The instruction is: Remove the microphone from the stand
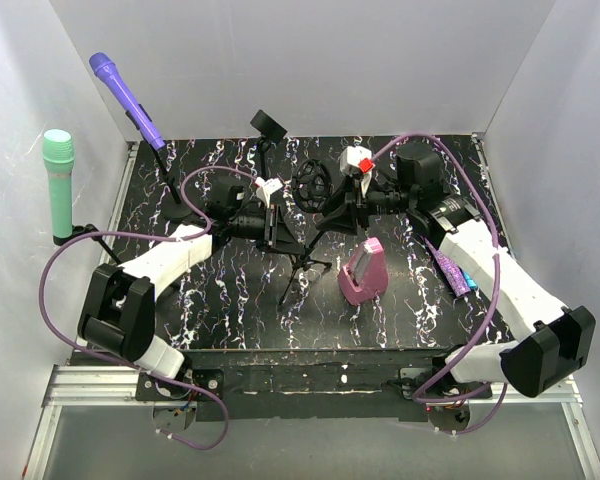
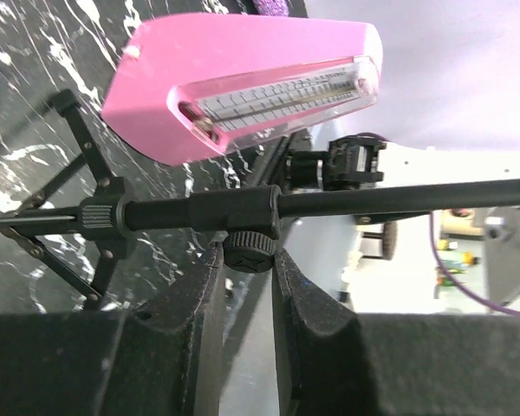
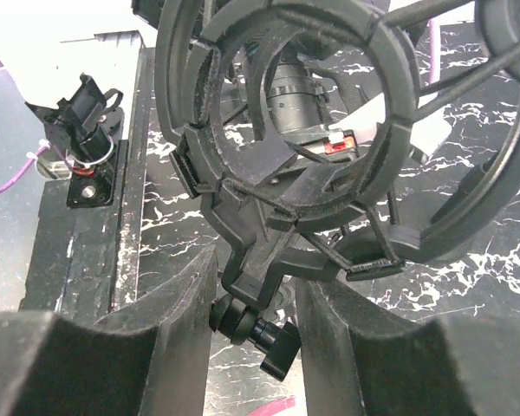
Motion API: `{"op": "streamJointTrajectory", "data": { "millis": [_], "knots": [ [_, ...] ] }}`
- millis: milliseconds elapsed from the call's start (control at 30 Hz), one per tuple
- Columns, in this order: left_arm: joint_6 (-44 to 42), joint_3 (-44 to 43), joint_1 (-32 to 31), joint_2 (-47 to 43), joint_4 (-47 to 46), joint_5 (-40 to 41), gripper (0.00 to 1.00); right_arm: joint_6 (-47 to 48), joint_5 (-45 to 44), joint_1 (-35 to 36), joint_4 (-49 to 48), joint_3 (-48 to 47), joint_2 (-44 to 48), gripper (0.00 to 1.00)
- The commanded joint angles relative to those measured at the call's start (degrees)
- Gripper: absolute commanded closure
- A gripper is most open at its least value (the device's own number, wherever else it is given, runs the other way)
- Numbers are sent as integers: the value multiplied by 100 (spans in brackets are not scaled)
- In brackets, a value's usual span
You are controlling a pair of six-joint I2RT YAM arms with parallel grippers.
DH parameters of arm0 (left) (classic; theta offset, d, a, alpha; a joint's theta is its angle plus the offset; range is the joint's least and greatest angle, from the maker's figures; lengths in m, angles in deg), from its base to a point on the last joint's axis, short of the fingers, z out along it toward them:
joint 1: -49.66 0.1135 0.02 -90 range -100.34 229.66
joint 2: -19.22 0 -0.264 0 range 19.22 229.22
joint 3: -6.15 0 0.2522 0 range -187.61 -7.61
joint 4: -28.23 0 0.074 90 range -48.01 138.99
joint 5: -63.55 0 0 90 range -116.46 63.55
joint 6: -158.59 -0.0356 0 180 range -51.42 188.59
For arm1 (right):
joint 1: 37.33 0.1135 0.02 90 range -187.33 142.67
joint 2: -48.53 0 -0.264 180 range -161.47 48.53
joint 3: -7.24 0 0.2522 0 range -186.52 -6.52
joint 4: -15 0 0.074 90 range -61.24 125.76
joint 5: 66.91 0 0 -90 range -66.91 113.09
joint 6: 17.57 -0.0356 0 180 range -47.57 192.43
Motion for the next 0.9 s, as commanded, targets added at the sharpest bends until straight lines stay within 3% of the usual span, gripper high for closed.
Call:
{"op": "streamJointTrajectory", "data": {
  "millis": [0,167,200,267,333,367,567,667,867],
  "knots": [
    [1328,-420,90,-166,56,-591,100,-247,270,45,130,131,195,99],
    [1470,-464,151,-113,531,-529,100,-353,262,45,42,167,177,99],
    [1374,-473,168,-122,584,-442,92,-371,253,45,33,158,151,99],
    [553,-639,177,-253,881,-83,64,-424,262,28,41,97,89,99],
    [-354,-789,177,-507,1067,112,21,-406,288,28,138,9,-16,99],
    [-811,-781,177,-691,1120,243,13,-415,305,28,165,-9,-51,99],
    [-4448,-255,-33,-1835,1138,912,18,-590,367,2,227,-150,-306,99],
    [-6023,228,-165,-2160,1068,1236,32,-844,209,-25,95,-141,-377,99],
    [-6378,1521,-805,-3030,-706,2405,34,-1652,-186,-25,-353,-167,-412,99]
  ]
}}
